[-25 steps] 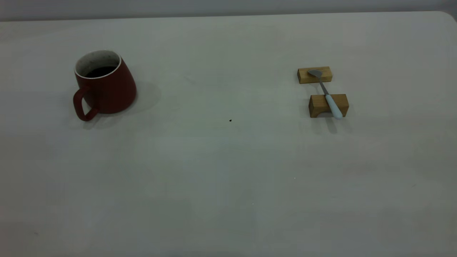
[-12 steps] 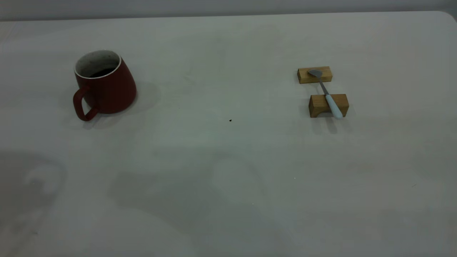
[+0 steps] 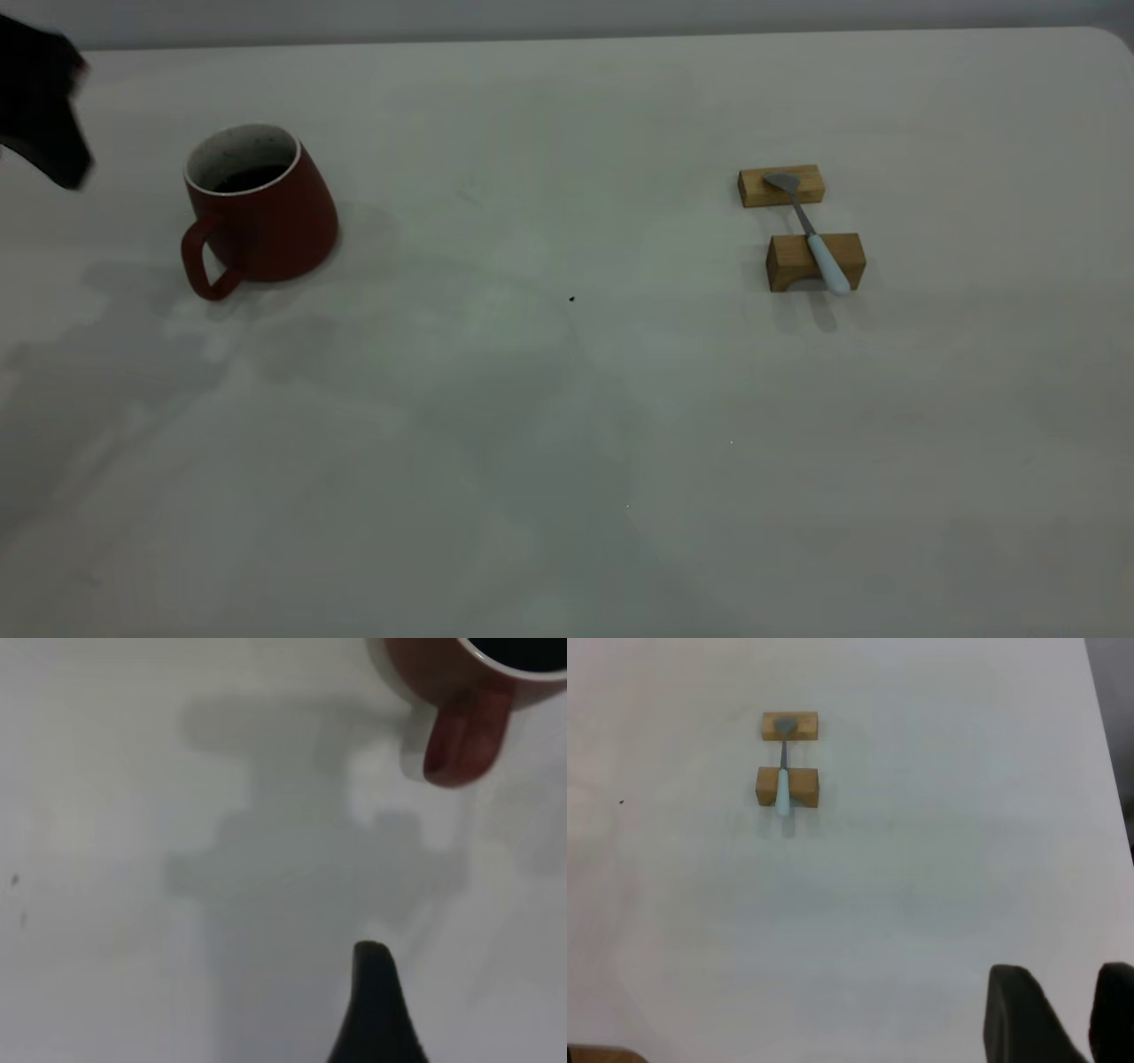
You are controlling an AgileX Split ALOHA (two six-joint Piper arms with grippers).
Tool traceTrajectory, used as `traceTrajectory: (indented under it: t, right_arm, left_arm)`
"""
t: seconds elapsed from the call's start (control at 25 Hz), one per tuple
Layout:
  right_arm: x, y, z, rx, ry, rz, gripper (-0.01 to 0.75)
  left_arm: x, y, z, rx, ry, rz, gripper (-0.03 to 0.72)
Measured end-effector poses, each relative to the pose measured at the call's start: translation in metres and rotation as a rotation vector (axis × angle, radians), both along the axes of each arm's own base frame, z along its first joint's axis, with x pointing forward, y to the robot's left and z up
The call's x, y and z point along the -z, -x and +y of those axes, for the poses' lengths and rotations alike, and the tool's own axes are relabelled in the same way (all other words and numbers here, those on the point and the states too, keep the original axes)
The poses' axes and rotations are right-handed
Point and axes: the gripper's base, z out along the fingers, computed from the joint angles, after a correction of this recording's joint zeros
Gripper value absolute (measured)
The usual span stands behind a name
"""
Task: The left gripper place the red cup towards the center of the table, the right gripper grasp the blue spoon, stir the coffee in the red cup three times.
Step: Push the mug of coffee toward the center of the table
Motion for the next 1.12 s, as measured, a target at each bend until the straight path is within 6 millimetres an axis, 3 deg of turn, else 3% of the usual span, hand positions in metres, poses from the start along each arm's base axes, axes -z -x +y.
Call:
traceTrajectory:
  t: [0.32,0.72,0.92,1.12]
  right_arm:
    - [0.0,0.0,0.0,0.0,0.0,0.0,0.237]
    - [0.0,0.0,0.0,0.0,0.0,0.0,0.237]
    - [0.0,0.0,0.0,0.0,0.0,0.0,0.237]
    - [0.0,0.0,0.0,0.0,0.0,0.0,0.237]
  left_arm:
    - [0.055,-0.036,-0.01,0.089,-0.015,0.053,0.611]
    - [0.093,-0.062,-0.025,0.15,-0.022,0.083,0.56]
    - [0.101,-0.067,-0.026,0.151,-0.022,0.076,0.43]
    - [0.102,-0.067,-0.026,0.167,-0.026,0.076,0.189]
